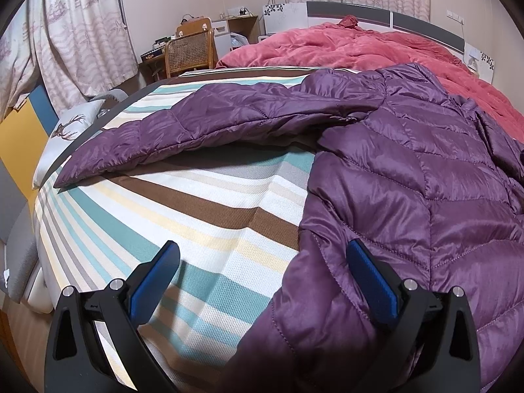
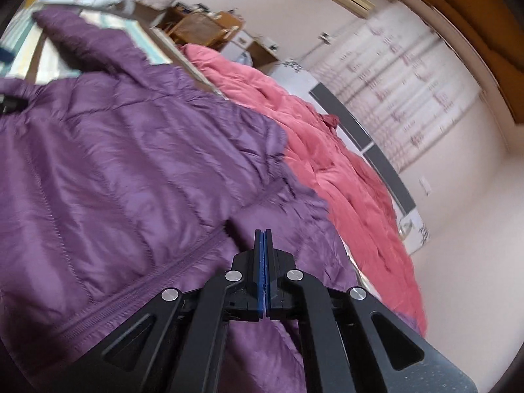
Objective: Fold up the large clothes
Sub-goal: 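Carry the gripped sleeve across the jacket body with the right tool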
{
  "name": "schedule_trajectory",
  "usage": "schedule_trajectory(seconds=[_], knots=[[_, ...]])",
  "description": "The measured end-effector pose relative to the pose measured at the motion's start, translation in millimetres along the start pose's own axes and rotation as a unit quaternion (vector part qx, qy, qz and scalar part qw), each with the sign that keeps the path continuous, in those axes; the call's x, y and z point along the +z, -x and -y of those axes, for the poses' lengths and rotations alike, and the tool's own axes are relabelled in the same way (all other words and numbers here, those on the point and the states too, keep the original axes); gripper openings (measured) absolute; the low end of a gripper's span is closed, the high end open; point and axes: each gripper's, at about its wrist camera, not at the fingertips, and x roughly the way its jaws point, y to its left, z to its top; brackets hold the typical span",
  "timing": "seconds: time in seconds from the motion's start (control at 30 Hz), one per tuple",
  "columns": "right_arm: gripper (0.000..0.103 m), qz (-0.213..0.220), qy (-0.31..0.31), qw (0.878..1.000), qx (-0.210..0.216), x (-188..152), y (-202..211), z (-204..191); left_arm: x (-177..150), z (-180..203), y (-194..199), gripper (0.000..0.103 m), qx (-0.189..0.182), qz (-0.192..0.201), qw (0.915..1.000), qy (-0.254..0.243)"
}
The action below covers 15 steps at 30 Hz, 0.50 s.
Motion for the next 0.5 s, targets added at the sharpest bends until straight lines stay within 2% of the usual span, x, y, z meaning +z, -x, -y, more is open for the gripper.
schedule_trajectory(seconds=[0.2, 0.23, 0.27, 0.3, 0.33, 0.37, 0.4, 0.43, 0.5], knots=[[0.001, -0.043, -0.030, 0.999, 0.005, -4, -8, 12, 0, -1, 1, 0.101, 0.000, 0.001, 1.0000, 0.001], [0.010, -0.053, -0.033, 0.998, 0.004, -5, -12, 13, 0, -1, 1, 0.101, 0.000, 0.001, 1.0000, 0.001], [0.025, -0.064, -0.038, 0.997, 0.006, -7, -16, 14, 0, -1, 1, 0.101, 0.001, 0.001, 1.0000, 0.000], [0.063, -0.073, -0.051, 0.996, 0.004, -9, -20, 18, 0, -1, 0, 0.101, 0.001, 0.001, 1.0000, 0.000], [0.074, -0.067, -0.062, 0.996, -0.003, -11, -20, 21, 0, -1, 1, 0.101, 0.001, 0.001, 1.0000, 0.001], [0.074, -0.060, -0.068, 0.996, -0.008, -12, -18, 22, 0, -1, 1, 0.101, 0.000, 0.001, 1.0000, 0.001], [0.069, -0.062, -0.072, 0.995, -0.007, -12, -21, 24, 0, -1, 1, 0.101, 0.000, 0.001, 1.0000, 0.001], [0.055, -0.071, -0.075, 0.995, 0.000, -12, -26, 26, 0, -1, 1, 0.101, 0.000, 0.001, 1.0000, 0.002], [0.050, -0.097, -0.090, 0.991, 0.014, -13, -40, 32, 0, -1, 1, 0.101, 0.000, 0.001, 1.0000, 0.001]])
